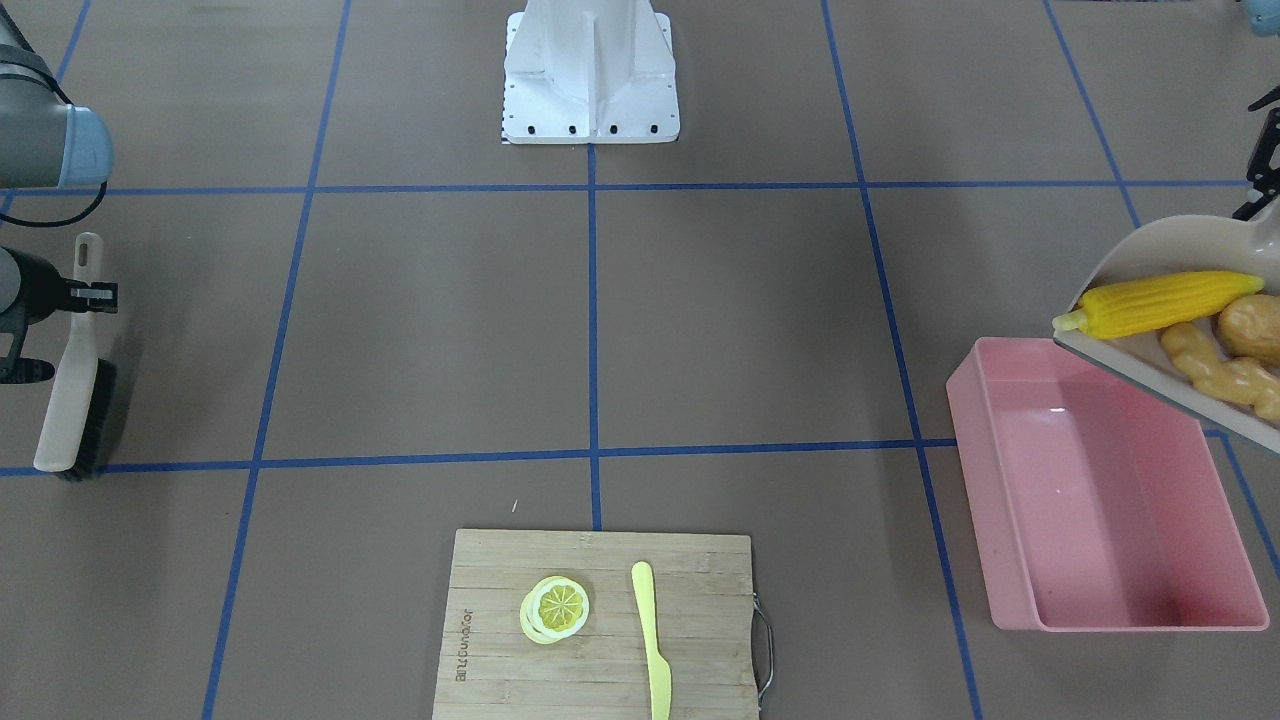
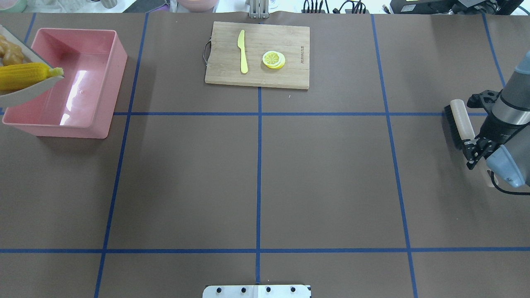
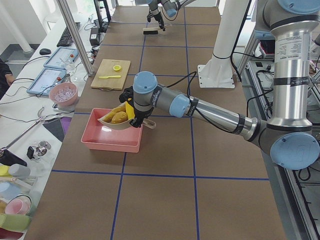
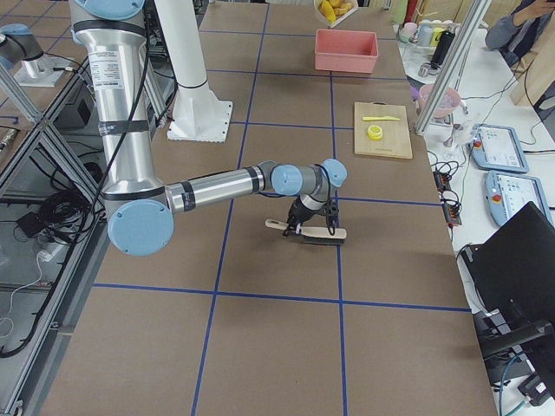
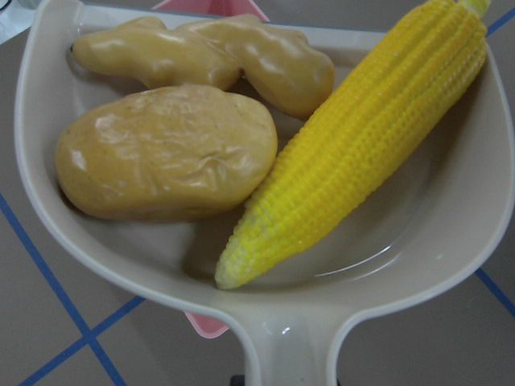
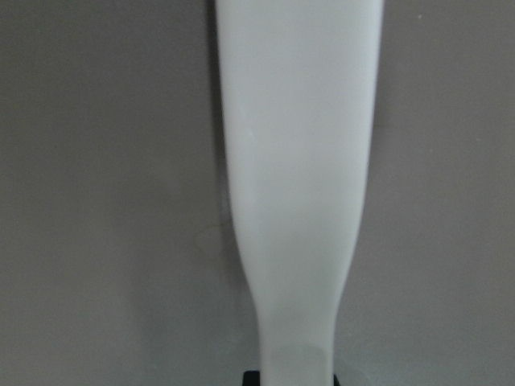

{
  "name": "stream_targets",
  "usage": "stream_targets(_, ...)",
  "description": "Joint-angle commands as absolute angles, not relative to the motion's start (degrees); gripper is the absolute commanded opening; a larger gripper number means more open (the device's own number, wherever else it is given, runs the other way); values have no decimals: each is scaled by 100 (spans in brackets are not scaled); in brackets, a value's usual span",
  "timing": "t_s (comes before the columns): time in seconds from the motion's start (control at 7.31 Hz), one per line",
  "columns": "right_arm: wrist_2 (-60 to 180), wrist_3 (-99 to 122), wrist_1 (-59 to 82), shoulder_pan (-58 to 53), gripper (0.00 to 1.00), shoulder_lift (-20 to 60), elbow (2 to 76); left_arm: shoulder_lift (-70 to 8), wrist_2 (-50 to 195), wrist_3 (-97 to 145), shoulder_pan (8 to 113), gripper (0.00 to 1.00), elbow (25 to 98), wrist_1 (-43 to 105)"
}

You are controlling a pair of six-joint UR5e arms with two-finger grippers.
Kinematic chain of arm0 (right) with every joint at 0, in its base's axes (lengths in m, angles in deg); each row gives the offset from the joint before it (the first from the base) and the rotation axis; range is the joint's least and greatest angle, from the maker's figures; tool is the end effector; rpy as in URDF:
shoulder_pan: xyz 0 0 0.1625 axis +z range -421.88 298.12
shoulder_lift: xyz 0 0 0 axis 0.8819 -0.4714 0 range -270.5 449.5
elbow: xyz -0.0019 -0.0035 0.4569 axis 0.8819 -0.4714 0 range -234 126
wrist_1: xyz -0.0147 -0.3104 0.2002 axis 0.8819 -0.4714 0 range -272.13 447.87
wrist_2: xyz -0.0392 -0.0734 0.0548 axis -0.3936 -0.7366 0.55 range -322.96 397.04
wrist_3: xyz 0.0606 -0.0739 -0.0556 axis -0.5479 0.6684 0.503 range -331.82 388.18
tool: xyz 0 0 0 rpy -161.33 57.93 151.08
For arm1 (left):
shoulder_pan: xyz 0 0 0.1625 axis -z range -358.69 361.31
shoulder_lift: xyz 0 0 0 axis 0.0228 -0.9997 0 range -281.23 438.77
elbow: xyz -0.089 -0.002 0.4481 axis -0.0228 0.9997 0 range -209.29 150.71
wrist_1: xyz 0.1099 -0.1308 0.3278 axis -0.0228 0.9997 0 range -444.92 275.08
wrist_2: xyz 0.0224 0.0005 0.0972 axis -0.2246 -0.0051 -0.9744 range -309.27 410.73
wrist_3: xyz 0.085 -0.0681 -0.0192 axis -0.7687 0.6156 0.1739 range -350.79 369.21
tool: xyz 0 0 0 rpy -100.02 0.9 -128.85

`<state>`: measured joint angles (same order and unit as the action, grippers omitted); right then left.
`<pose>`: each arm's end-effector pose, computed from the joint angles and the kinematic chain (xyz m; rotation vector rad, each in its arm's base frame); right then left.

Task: Sweep and dump trash into bin
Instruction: 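Tilt the dustpan over the pink bin with the left gripper, then tip the dustpan to dump the vegetables while the right gripper sets down the brush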

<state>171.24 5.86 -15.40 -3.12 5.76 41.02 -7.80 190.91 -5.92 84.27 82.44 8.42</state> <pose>-0.2034 -0.4436 0.6319 -0.3773 -0.6744 -0.1344 0.0034 -0.4216 0.5393 0.4181 0.8475 0.5234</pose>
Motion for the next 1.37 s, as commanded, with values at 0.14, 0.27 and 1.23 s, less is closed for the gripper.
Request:
stream_targets(0.14,17124,516,-1540,-308,15,775,3908,-1077,19074,-634,8445,0,7830,283)
stream_targets(0.27,17124,533,-1531,-308,99,776,3925,-1253,19057,-660,8454,0,7794,-51)
stream_targets(1.23,17002,865,-1531,664,100,785,4005,-2089,18020,-1293,7981,0,7969,-2276)
